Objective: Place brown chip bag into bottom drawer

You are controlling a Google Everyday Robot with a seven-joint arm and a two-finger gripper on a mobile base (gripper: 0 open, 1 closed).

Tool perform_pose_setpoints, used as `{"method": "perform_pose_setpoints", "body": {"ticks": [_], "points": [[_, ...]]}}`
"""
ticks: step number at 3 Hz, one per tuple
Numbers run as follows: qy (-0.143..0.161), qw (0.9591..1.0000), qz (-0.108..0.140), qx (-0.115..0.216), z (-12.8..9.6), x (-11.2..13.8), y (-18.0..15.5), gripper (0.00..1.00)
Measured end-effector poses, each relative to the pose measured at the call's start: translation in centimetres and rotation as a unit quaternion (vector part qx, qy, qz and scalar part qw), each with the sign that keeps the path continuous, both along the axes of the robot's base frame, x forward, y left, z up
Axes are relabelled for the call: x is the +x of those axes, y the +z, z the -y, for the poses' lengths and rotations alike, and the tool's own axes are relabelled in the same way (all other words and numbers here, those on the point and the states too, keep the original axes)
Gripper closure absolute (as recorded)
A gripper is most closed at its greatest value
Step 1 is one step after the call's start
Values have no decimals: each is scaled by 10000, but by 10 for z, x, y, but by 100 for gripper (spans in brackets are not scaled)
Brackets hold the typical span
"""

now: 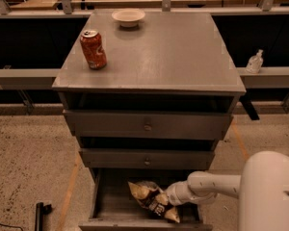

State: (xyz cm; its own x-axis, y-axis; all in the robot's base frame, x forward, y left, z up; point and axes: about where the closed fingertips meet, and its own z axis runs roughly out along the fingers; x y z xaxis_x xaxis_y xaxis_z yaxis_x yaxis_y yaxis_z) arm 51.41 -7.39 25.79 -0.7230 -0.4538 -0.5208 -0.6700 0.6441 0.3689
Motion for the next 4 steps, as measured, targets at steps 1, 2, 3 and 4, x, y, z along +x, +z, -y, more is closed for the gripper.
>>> {"method": "perform_pose_setpoints", "body": {"ticks": [1,2,3,4], "points": [[-14,9999,104,81,-13,14,-10,13],[-63,9994,307,123,-16,23,4,0],[-242,9988,431,38,8,17,34,18],[-510,9975,471,-92,59,-11,97,49]]}}
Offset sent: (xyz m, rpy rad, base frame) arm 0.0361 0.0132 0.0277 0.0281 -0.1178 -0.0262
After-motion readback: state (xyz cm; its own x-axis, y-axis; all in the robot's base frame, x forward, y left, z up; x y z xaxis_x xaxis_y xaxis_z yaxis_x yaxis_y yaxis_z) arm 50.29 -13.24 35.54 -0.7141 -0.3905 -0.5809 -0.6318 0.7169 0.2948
